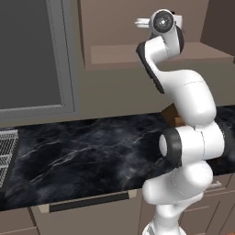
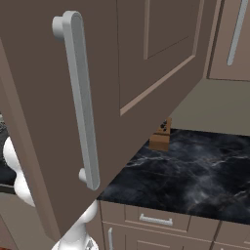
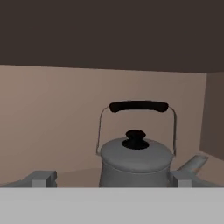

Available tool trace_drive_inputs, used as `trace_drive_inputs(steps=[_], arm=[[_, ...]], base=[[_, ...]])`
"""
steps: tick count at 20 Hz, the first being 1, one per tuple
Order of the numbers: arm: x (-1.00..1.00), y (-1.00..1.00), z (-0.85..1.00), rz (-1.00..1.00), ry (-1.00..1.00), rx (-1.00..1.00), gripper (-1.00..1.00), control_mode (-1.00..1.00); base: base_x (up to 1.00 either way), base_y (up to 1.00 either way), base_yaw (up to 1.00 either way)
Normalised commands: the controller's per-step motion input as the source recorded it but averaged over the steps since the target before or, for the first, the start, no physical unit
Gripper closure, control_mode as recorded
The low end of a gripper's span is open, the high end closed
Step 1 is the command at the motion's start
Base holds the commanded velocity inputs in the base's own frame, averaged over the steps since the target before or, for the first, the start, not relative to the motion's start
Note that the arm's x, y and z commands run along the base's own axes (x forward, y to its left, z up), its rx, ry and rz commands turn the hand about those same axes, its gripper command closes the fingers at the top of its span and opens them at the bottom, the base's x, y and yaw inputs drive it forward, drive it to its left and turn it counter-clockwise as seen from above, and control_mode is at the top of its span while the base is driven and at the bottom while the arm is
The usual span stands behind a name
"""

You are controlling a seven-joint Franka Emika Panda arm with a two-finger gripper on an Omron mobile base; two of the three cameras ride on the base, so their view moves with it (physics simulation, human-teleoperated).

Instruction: Open the cabinet, pick the kettle from the cabinet, and place it in the sink.

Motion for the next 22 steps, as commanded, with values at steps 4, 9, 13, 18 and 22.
trace_drive_inputs(steps=[4,9,13,18,22], arm=[[0.34,-0.09,0.0,0.03,0.0,0.0,-1.0,-1.0],[0.37,-0.09,0.0,0.04,0.0,0.0,-1.0,-1.0],[0.35,-0.03,0.0,0.04,0.0,0.0,-1.0,-1.0],[0.38,-0.01,0.0,0.03,0.0,0.0,-1.0,-1.0],[0.39,0.0,0.0,0.03,0.0,0.0,-1.0,-1.0]], base=[[0.0,0.0,0.0],[0.0,0.0,0.0],[0.0,0.0,0.0],[0.0,0.0,0.0],[0.0,0.0,0.0]])
